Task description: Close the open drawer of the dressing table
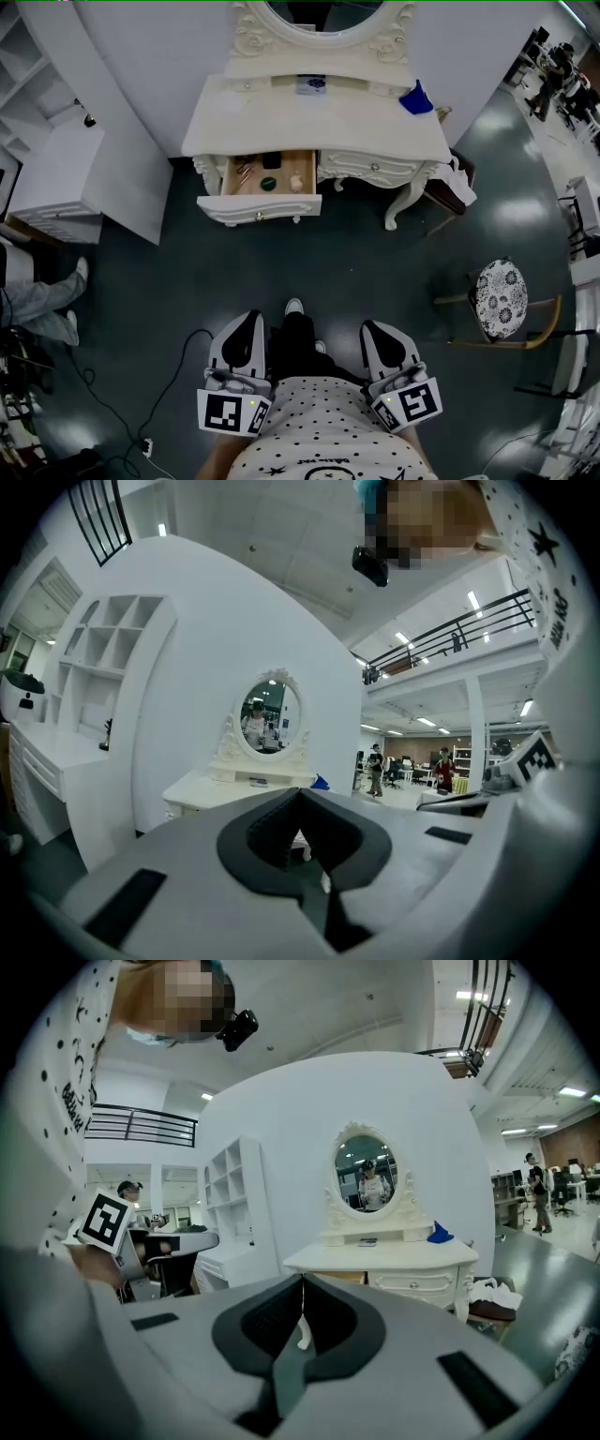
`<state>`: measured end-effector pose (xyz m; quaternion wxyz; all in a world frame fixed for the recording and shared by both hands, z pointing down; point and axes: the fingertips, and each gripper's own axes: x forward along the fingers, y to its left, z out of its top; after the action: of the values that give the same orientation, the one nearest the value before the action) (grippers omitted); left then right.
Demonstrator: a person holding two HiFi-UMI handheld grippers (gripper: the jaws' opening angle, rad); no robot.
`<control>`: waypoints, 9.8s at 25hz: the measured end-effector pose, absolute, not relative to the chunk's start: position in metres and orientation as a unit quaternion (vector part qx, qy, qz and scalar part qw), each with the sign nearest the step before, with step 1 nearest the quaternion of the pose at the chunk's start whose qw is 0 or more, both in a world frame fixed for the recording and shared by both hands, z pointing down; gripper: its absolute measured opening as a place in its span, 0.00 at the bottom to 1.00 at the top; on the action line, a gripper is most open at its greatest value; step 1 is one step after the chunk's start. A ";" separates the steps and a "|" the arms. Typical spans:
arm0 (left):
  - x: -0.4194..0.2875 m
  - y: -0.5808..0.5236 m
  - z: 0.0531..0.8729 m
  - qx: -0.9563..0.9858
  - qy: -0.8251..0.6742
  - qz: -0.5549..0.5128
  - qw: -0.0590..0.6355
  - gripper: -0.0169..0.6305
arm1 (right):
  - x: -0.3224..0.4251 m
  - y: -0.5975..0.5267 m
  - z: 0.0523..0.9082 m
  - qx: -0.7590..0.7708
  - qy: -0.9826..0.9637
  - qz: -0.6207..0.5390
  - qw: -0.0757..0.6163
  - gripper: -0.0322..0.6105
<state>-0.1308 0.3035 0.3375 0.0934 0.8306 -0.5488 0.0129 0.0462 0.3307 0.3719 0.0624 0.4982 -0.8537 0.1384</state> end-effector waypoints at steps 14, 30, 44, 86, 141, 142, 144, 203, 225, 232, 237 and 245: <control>-0.154 0.158 0.321 0.850 -0.521 0.009 0.084 0.04 | 0.021 0.200 0.358 0.518 -0.839 0.157 0.061 0.06; -0.158 0.083 0.349 0.824 -0.556 0.031 0.109 0.04 | 0.033 0.119 0.382 0.500 -0.843 0.183 0.079 0.06; -0.119 0.002 0.340 0.765 -0.639 0.018 0.082 0.04 | 0.104 0.007 0.377 0.447 -0.877 0.160 0.078 0.06; -0.183 0.001 0.713 0.624 -0.581 0.357 0.381 0.29 | 0.168 -0.021 0.391 0.472 -0.859 0.163 0.110 0.06; -0.180 -0.138 0.726 0.691 -0.526 0.354 0.348 0.24 | 0.124 -0.096 0.384 0.551 -0.802 0.180 0.143 0.06; -0.179 -0.141 0.725 0.693 -0.525 0.353 0.346 0.24 | 0.123 -0.097 0.384 0.552 -0.801 0.180 0.143 0.06; -0.178 -0.148 0.725 0.699 -0.521 0.351 0.341 0.24 | 0.122 -0.099 0.384 0.555 -0.800 0.179 0.142 0.06; -0.184 -0.193 0.716 0.705 -0.544 0.338 0.305 0.24 | 0.136 -0.110 0.383 0.558 -0.800 0.177 0.130 0.06; -0.148 -0.145 0.525 0.753 -0.611 0.182 0.163 0.04 | 0.156 -0.043 0.371 0.526 -0.835 0.142 0.083 0.06; -0.116 -0.115 0.412 0.768 -0.624 0.099 0.105 0.04 | 0.167 -0.031 0.365 0.518 -0.842 0.135 0.064 0.06; -0.096 -0.080 0.345 0.778 -0.625 0.057 0.043 0.04 | 0.167 -0.026 0.361 0.507 -0.851 0.127 0.052 0.06; -0.078 -0.024 0.304 0.771 -0.636 0.022 0.011 0.04 | 0.166 -0.020 0.353 0.495 -0.860 0.115 0.041 0.06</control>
<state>-0.0775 -0.0241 0.3041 0.0110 0.7714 -0.6358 0.0222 0.1661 -0.0196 0.3531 0.0406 0.4952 -0.8602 0.1147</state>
